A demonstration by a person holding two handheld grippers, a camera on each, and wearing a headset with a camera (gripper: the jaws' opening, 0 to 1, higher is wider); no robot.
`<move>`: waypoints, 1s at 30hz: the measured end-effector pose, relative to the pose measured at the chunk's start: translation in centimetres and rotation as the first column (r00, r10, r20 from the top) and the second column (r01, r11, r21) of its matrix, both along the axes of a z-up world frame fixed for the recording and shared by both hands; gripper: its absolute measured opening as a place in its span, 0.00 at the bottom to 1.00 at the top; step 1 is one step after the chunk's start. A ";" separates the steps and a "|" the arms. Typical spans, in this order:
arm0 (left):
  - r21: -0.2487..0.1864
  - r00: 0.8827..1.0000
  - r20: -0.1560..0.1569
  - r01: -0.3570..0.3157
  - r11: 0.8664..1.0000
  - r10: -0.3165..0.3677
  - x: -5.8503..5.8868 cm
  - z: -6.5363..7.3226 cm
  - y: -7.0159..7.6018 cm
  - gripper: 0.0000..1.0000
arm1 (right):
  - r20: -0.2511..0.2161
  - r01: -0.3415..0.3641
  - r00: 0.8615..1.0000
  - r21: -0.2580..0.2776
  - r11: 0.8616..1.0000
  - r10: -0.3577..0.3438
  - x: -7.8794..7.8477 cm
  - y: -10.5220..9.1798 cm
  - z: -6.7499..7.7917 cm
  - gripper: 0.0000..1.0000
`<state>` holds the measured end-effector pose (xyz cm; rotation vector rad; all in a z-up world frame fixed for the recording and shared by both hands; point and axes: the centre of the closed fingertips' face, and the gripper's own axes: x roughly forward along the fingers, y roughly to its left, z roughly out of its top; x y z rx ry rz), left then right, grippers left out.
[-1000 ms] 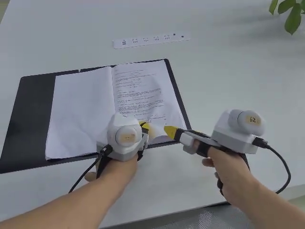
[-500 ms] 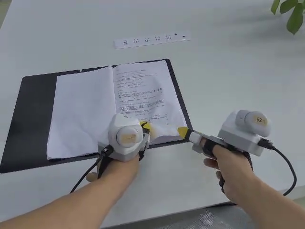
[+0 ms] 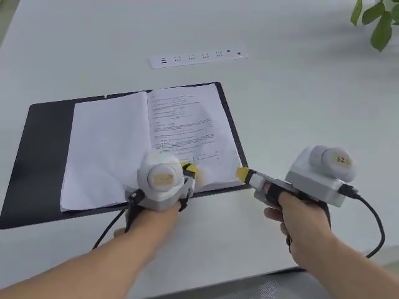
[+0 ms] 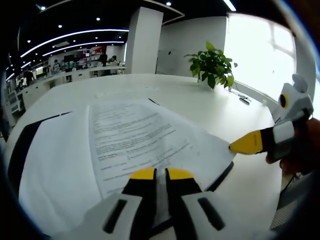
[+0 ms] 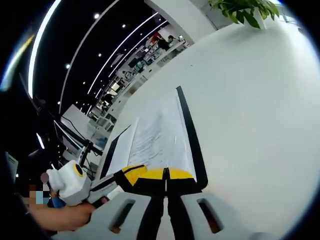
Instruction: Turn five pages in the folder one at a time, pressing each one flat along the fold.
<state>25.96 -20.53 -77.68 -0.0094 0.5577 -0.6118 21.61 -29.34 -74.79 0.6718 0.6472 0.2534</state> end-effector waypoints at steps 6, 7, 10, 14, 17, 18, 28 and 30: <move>-0.019 0.999 0.038 -0.007 1.000 0.008 -0.7 2.3 2.8 0.16 | 0.115 -0.065 0.992 0.045 0.997 0.059 0.5 2.5 4.0 0.00; -0.019 0.999 0.043 -0.008 1.000 0.009 -0.8 2.7 3.3 0.17 | 0.137 -0.083 0.988 0.056 0.995 0.075 0.6 3.2 4.8 0.00; -0.034 0.997 0.073 -0.023 0.999 0.026 -1.4 4.5 5.7 0.20 | 0.205 -0.139 0.971 0.081 0.987 0.120 0.8 5.9 7.4 0.00; -0.046 0.993 0.102 -0.057 0.997 0.061 -2.2 6.5 9.1 0.22 | 0.250 -0.215 0.950 0.091 0.972 0.187 0.7 10.2 9.5 0.00; -0.057 0.988 0.122 -0.090 0.994 0.096 -2.6 7.6 11.5 0.23 | 0.263 -0.250 0.940 0.104 0.963 0.216 0.6 12.9 10.2 0.00; -0.056 0.986 0.126 -0.098 0.994 0.105 -2.7 7.9 12.2 0.23 | 0.264 -0.262 0.937 0.106 0.959 0.227 0.5 13.7 10.3 0.00; -0.069 0.962 0.178 -0.198 0.978 0.208 -5.1 11.2 19.1 0.25 | 0.259 -0.361 0.909 0.097 0.928 0.327 0.3 22.0 10.2 0.00; -0.065 0.956 0.189 -0.215 0.975 0.223 -5.6 11.6 20.4 0.25 | 0.252 -0.378 0.904 0.089 0.922 0.346 0.3 23.4 9.9 0.00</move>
